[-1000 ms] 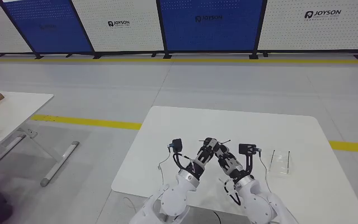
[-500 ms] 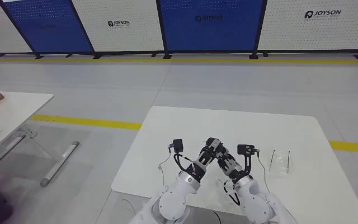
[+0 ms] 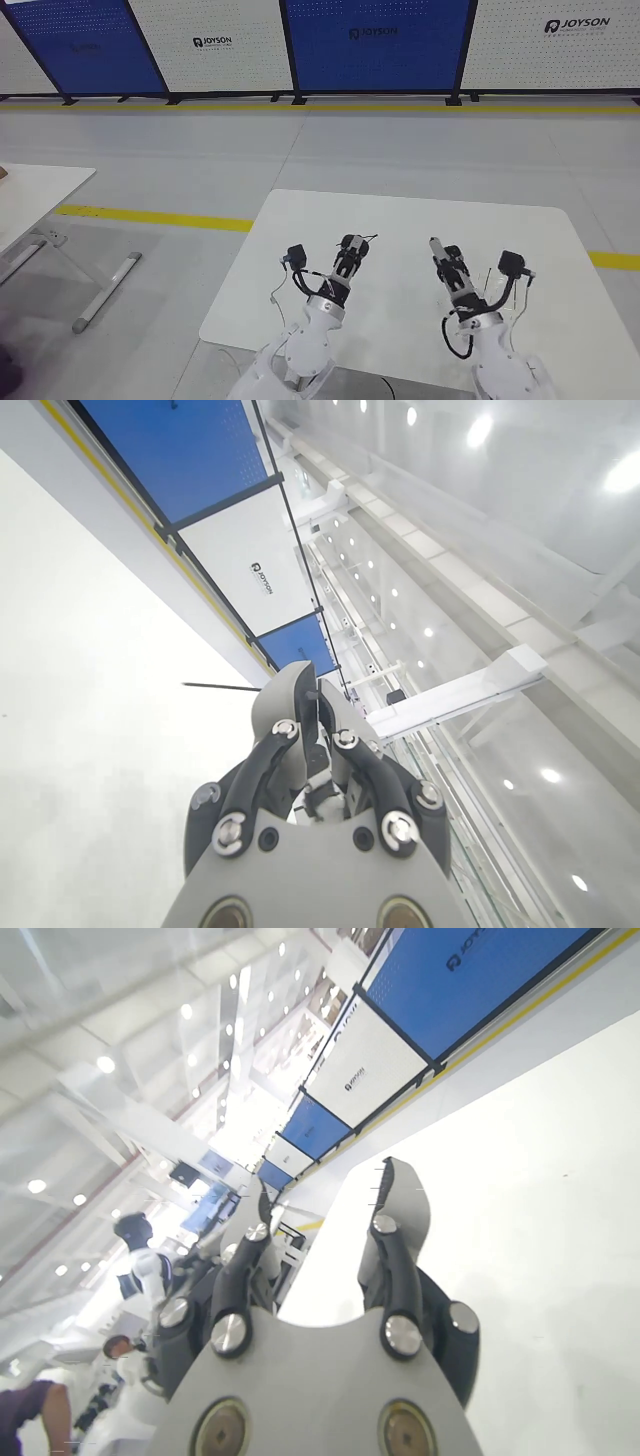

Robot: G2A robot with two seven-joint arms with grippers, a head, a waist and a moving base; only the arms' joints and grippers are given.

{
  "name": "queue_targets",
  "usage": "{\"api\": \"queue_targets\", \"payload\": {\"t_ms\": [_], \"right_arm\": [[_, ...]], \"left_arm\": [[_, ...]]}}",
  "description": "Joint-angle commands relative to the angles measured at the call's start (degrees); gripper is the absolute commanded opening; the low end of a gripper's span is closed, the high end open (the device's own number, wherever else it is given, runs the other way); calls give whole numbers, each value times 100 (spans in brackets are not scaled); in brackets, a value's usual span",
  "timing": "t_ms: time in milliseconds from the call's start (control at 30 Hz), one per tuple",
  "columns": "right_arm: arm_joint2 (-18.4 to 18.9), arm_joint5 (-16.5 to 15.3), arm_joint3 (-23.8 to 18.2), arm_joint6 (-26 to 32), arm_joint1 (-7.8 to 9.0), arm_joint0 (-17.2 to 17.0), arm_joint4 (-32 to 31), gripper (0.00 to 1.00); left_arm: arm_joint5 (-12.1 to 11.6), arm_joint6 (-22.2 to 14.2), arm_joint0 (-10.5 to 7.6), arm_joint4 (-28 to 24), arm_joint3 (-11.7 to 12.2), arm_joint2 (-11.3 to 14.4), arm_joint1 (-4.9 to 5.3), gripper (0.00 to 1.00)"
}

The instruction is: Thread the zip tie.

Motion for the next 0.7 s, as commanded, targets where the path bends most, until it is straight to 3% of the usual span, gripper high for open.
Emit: {"api": "queue_targets", "payload": {"t_ms": [0, 267, 667], "right_arm": [[352, -26, -109, -99, 13, -119, 521, 100], [1658, -45, -163, -104, 74, -487, 2276, 100], [1713, -28, -159, -61, 79, -493, 2347, 100]], "left_arm": [[17, 33, -8, -6, 72, -25, -4, 0], [114, 307, -61, -135, 314, -101, -42, 0], [105, 389, -95, -313, 380, -102, -66, 0]]}}
